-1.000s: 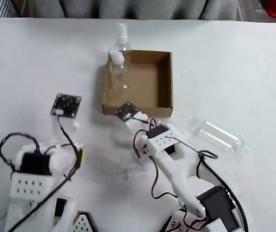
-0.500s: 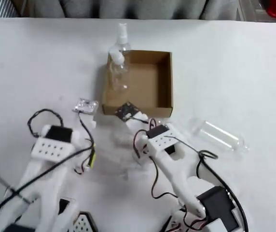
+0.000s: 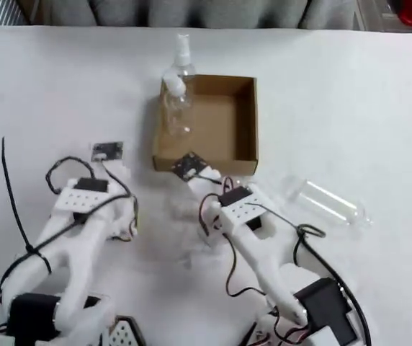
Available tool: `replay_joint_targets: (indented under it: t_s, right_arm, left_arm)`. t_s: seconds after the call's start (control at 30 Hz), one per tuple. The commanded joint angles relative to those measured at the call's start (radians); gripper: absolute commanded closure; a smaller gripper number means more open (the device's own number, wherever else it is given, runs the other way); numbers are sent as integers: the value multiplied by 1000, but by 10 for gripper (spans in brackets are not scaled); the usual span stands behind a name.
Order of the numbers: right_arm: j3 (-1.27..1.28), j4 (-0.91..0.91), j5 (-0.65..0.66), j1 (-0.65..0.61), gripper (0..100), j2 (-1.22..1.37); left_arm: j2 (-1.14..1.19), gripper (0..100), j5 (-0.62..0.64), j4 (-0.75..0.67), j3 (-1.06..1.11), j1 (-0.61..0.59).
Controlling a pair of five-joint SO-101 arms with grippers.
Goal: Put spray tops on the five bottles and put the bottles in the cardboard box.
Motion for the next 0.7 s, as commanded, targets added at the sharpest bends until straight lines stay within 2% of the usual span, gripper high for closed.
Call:
replay_joint_targets:
  t_s: [0.0, 0.17, 0.37, 0.67]
  right_arm:
    - [-6, -15, 11, 4, 982, -5]
    - [-3, -8, 11, 12, 982, -15]
    - [-9, 10, 11, 74, 982, -15]
    - [-41, -2, 0, 191, 982, -15]
  left_arm:
    - [7, 928, 52, -61, -49, -44]
    - [4, 928, 115, -91, -31, -68]
    - [2, 928, 115, -167, 28, -64]
    - [1, 928, 117, -167, 26, -64]
